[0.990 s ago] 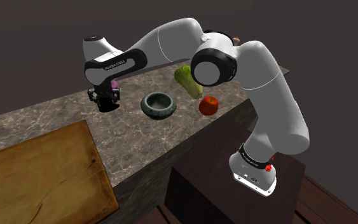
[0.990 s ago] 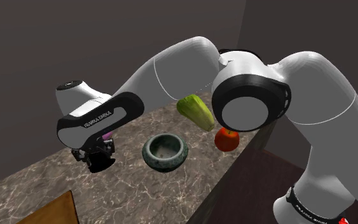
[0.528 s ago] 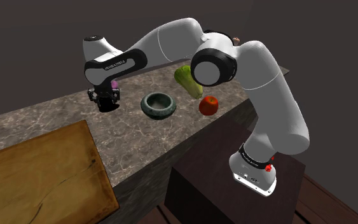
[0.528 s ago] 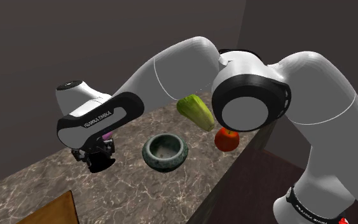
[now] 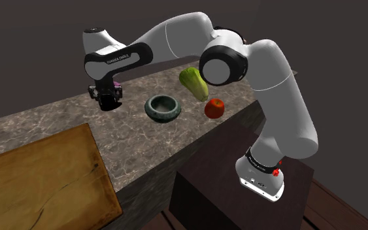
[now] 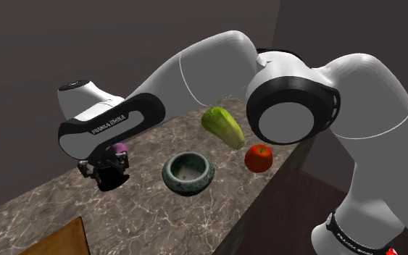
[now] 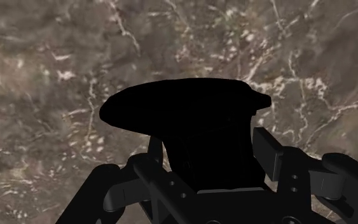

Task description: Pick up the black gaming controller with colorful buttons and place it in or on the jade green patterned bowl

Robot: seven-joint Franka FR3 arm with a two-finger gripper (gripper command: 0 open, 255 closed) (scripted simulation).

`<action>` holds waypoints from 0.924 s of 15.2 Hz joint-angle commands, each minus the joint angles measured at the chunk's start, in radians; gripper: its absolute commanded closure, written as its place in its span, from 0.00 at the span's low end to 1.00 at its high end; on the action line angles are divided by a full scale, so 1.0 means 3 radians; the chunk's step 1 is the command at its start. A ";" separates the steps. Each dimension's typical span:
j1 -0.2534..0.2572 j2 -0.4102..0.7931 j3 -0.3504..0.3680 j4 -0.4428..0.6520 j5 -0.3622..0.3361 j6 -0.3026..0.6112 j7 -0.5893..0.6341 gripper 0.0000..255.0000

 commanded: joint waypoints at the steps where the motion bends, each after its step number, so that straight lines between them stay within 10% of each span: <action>1: 0.0000 -0.0041 -0.0002 0.0028 -0.0003 -0.0069 0.0001 1.00; 14: -0.0001 -0.0245 -0.0014 0.0273 -0.0020 -0.0517 0.0016 1.00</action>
